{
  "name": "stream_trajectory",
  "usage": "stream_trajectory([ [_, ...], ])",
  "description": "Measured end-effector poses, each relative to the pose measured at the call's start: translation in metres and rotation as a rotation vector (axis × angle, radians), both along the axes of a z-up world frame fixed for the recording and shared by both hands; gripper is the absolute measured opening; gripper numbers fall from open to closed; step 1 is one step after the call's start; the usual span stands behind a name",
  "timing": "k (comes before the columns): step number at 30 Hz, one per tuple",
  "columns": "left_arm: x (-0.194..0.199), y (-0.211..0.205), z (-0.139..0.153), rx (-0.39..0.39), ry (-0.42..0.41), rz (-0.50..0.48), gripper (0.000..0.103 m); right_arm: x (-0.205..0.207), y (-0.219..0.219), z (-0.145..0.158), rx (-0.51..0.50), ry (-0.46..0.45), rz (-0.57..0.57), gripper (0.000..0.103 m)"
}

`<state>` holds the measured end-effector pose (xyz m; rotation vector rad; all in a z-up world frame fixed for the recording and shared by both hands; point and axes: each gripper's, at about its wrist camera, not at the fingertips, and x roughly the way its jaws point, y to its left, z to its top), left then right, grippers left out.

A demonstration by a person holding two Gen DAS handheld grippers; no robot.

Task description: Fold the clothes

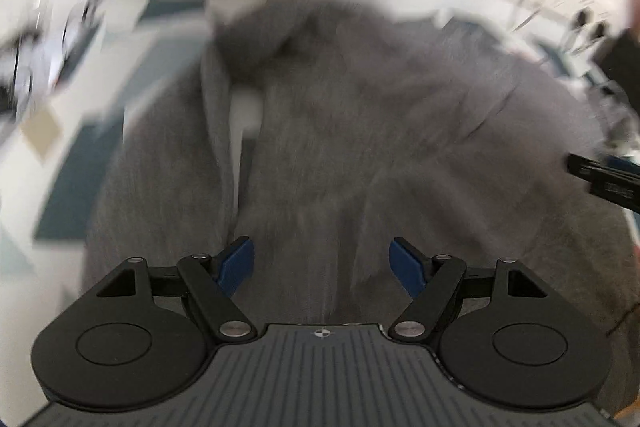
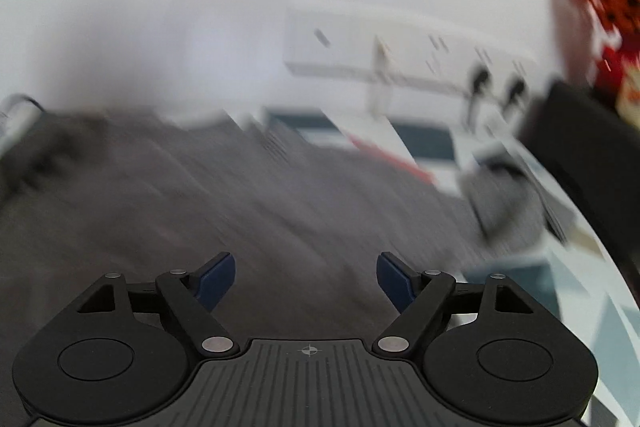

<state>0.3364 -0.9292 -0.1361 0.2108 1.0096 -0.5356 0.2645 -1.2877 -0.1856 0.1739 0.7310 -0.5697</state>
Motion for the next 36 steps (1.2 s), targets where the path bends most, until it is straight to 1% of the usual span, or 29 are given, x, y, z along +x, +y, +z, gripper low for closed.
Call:
stream_trajectory([
  [2,-0.006,-0.005,-0.004,0.026,0.0,-0.018,0.076,-0.004,-0.006,-0.011,0.059,0.034,0.007,0.075],
  [3,-0.01,-0.009,-0.005,0.047,0.0,-0.04,0.076,-0.007,-0.005,-0.016,0.067,0.039,0.019,0.075],
  [4,-0.014,-0.012,-0.006,0.069,-0.001,-0.061,0.076,-0.011,-0.004,-0.019,0.066,0.036,0.033,0.077],
  [7,-0.033,-0.02,-0.007,0.089,0.009,-0.1,0.076,-0.022,-0.009,-0.025,0.071,0.015,0.082,0.08],
  [9,-0.047,-0.026,-0.008,0.101,0.025,-0.155,0.076,-0.031,-0.015,-0.026,0.082,0.003,0.111,0.08],
  [11,-0.062,-0.035,-0.009,0.112,0.036,-0.206,0.079,-0.04,-0.02,-0.025,0.079,0.004,0.131,0.081],
  [14,-0.075,-0.042,-0.009,0.12,0.06,-0.24,0.082,-0.052,-0.03,-0.027,0.074,-0.002,0.145,0.082],
  [17,-0.075,-0.044,-0.006,0.075,0.133,-0.252,0.082,-0.062,-0.04,-0.026,0.074,-0.003,0.162,0.082],
  [19,-0.076,-0.047,-0.006,0.065,0.167,-0.283,0.082,-0.067,-0.046,-0.025,0.074,0.0,0.174,0.082],
  [23,-0.082,-0.053,-0.006,0.063,0.196,-0.337,0.083,-0.073,-0.054,-0.024,0.079,0.005,0.195,0.082],
  [26,-0.083,-0.054,-0.005,0.026,0.225,-0.341,0.083,-0.074,-0.059,-0.024,0.078,0.006,0.2,0.082],
  [29,-0.085,-0.059,-0.005,-0.017,0.225,-0.354,0.082,-0.073,-0.065,-0.025,0.074,0.006,0.184,0.082],
  [30,-0.086,-0.062,-0.006,-0.027,0.219,-0.367,0.083,-0.07,-0.071,-0.027,0.088,0.006,0.162,0.085],
  [31,-0.089,-0.067,-0.005,-0.026,0.214,-0.378,0.083,-0.067,-0.08,-0.029,0.113,0.007,0.129,0.096],
  [32,-0.091,-0.072,-0.004,-0.027,0.211,-0.39,0.083,-0.064,-0.088,-0.03,0.12,0.009,0.109,0.095],
  [33,-0.092,-0.076,-0.004,-0.047,0.226,-0.403,0.083,-0.061,-0.096,-0.031,0.112,0.011,0.1,0.098],
  [36,-0.093,-0.089,-0.006,-0.129,0.282,-0.447,0.083,-0.053,-0.118,-0.03,0.096,0.021,0.078,0.097],
])
